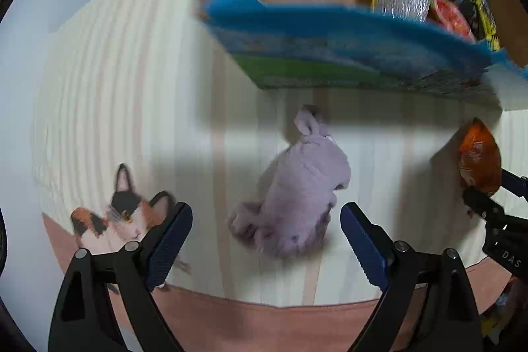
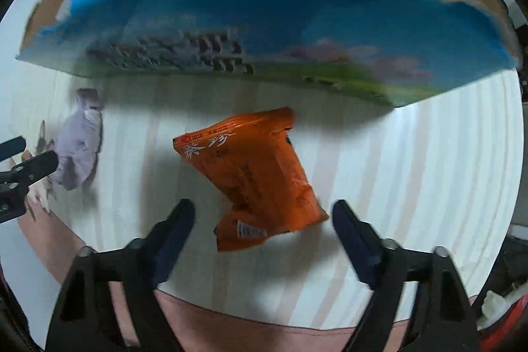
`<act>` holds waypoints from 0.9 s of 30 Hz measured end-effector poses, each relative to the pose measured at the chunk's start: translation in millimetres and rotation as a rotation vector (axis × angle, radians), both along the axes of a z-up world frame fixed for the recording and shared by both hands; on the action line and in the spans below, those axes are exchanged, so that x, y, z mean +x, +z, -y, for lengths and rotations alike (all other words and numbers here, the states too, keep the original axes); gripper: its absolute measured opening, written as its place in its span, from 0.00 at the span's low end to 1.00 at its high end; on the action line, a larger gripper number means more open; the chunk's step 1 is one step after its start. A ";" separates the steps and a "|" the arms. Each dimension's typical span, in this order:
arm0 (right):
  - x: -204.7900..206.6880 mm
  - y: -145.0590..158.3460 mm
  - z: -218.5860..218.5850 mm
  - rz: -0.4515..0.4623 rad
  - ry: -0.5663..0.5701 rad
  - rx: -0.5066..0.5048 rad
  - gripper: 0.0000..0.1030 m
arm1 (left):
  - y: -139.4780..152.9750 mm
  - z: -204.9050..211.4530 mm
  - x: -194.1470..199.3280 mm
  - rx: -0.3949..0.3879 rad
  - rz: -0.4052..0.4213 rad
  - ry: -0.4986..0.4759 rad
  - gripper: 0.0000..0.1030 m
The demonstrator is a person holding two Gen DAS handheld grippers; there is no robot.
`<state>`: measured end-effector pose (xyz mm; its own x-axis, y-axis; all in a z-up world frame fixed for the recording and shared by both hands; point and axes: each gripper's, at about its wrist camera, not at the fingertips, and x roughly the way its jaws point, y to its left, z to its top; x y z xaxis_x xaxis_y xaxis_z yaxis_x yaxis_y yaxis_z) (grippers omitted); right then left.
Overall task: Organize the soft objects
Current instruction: 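Grasp the lilac cloth with left tool while right tool grasps orange bag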
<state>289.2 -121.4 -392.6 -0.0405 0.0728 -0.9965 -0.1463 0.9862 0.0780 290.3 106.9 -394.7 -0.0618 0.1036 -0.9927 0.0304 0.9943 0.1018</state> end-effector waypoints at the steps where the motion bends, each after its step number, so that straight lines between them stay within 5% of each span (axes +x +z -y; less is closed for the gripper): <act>1: -0.3 -1.2 -1.0 0.007 -0.003 -0.023 0.64 | -5.0 1.1 1.3 0.000 -0.012 -0.001 0.89; 4: -2.8 -2.3 1.8 -0.031 -0.057 -0.021 0.59 | -17.4 2.5 4.0 -0.026 -0.045 0.010 0.79; 6: -8.7 -3.3 1.7 -0.084 -0.079 0.024 0.59 | -25.8 3.6 3.2 -0.023 -0.074 0.017 0.57; 9: -17.0 -0.8 0.4 -0.120 -0.083 0.081 0.60 | -29.4 5.6 -2.0 -0.030 -0.077 0.023 0.45; 14: -14.9 10.4 10.0 -0.088 -0.100 0.110 0.72 | -28.3 9.0 -15.0 -0.045 -0.086 0.032 0.40; 20: -10.0 -11.5 10.7 -0.129 -0.053 0.084 0.74 | -33.9 2.6 -23.5 -0.066 -0.082 0.063 0.40; 22: -11.8 -20.6 10.8 -0.125 -0.043 0.043 0.73 | -37.9 -0.8 -29.4 -0.071 -0.079 0.073 0.40; 24: -14.8 -17.8 9.1 -0.090 -0.036 0.025 0.55 | -35.8 -5.6 -28.7 -0.069 -0.074 0.076 0.39; 27: -26.1 -19.2 12.2 -0.096 -0.069 0.048 0.53 | -36.5 -7.0 -33.8 -0.066 -0.076 0.072 0.35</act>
